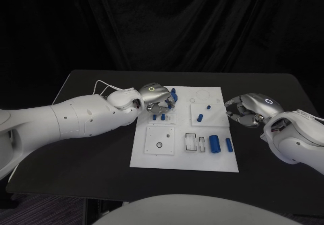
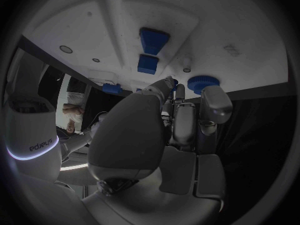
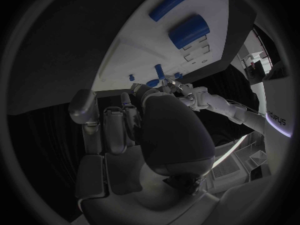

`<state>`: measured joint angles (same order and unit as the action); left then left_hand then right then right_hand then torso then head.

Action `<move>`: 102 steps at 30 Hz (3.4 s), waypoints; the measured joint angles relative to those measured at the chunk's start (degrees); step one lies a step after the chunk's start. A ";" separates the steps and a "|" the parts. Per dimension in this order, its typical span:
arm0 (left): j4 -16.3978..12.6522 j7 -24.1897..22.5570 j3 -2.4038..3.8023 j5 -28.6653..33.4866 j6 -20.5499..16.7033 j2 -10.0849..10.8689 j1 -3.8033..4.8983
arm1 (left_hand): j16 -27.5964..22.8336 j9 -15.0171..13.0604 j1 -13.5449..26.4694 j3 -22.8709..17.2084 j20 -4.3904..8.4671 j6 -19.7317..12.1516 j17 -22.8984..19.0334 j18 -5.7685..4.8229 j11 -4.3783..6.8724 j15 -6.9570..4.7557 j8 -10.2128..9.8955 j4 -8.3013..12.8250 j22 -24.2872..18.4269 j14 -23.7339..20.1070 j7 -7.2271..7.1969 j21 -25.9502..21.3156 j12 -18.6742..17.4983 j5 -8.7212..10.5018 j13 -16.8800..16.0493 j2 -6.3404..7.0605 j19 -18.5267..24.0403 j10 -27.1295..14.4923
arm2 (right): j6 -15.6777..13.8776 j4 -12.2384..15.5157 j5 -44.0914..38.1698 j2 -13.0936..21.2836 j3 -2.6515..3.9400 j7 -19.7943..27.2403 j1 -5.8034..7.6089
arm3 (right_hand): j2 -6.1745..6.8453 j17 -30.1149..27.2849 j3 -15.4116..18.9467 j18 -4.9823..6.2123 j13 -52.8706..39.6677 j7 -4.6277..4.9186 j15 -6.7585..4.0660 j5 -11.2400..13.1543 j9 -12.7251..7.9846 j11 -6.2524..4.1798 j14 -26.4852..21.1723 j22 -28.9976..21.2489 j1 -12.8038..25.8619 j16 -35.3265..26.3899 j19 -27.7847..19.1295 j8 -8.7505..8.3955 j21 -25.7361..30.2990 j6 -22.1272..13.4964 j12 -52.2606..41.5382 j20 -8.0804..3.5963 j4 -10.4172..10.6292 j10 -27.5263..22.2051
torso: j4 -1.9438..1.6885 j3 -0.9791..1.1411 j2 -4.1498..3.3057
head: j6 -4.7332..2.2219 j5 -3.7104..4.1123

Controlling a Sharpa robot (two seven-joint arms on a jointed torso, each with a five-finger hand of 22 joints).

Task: Assemble the parts on the task board

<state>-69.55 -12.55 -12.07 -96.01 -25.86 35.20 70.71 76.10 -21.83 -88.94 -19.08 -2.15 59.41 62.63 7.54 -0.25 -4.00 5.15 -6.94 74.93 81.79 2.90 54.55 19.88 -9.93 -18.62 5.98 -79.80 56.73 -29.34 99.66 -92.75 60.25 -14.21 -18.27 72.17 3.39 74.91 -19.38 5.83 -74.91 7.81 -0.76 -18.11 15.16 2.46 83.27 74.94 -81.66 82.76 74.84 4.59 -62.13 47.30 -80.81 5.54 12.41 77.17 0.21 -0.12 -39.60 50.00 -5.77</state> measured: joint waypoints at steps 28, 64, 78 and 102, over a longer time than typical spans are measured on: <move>-4.89 1.18 -0.06 -0.02 0.81 6.96 0.80 | -0.90 0.13 0.25 0.01 0.09 -0.04 -1.38 0.00 -0.20 0.00 -0.23 0.31 -0.01 -0.42 -0.04 -0.90 0.00 1.94 -0.95 -0.23 0.37 -0.21 | 0.26 -0.31 0.00 -0.11 0.00 0.00 -0.34 | 0.00 0.00 0.00 0.00 0.00 0.00 0.00 0.00 0.01 0.00 0.00 -0.02 0.00 0.00 0.00 0.00 0.00 0.00 0.00 0.00 0.00 0.00 | -0.07 -0.03 -0.09 | 0.00 -0.23; -0.67 1.92 0.01 -0.02 2.51 3.21 0.46 | -1.67 0.26 0.30 0.01 -0.10 -0.29 -2.53 0.00 -0.20 0.21 -0.50 0.30 -0.02 -1.02 0.12 -1.63 -0.02 2.45 -1.34 -0.28 0.55 -0.22 | 0.63 -0.04 0.00 0.12 -0.01 -0.01 -0.39 | 0.00 0.00 -0.15 0.00 -0.03 0.21 0.00 0.00 -0.04 0.00 0.00 -0.03 0.00 0.00 0.00 0.00 0.00 0.21 0.00 0.00 -0.16 0.00 | 0.03 0.04 -0.09 | 0.00 0.12; -0.29 2.09 0.14 0.04 3.93 2.95 0.31 | -2.24 0.34 0.30 0.01 -0.30 -0.46 -3.34 0.00 -0.20 0.21 -0.73 0.30 -0.02 -1.44 -0.05 -1.63 -0.22 2.82 -1.41 -0.28 0.75 -0.22 | 0.82 -0.12 0.00 0.02 0.00 -0.02 -0.39 | 0.00 0.00 -0.15 0.00 -0.03 0.21 0.00 0.00 -0.04 0.00 0.00 -0.03 0.00 0.00 0.00 0.00 0.00 0.20 0.00 0.00 -0.16 0.00 | 0.04 0.04 -0.05 | 0.00 -0.01; -0.81 2.25 -0.05 -0.01 4.05 3.33 -0.14 | -3.56 0.72 0.99 -0.16 -0.40 -2.01 -5.36 0.00 -0.71 0.32 -1.39 0.13 -0.03 -2.37 -0.75 -2.99 -1.26 3.62 -1.62 -0.05 1.27 -0.73 | 0.90 -0.21 0.01 -0.03 0.00 -0.02 -0.40 | 0.00 0.00 -0.15 0.00 -0.01 0.20 0.00 0.00 -0.03 0.00 0.00 -0.03 0.00 0.00 0.00 0.00 0.00 0.20 0.00 0.00 -0.15 0.00 | -0.04 0.01 -0.03 | 0.00 0.12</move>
<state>-70.36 -10.30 -12.12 -96.02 -21.82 38.53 70.57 72.54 -21.11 -87.95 -19.24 -2.55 57.41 57.27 7.54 -0.96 -3.68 3.76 -6.80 74.90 79.43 2.15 51.56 18.62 -6.31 -20.23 5.93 -78.54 56.00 -28.43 99.45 -92.74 60.22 -14.21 -18.29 71.78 3.39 74.91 -19.54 5.84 -74.92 8.01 -0.76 -18.10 15.14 2.46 83.27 74.90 -81.66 82.76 74.84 4.59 -62.13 47.51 -80.81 5.54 12.25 77.17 0.17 -0.12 -39.63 50.00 -5.66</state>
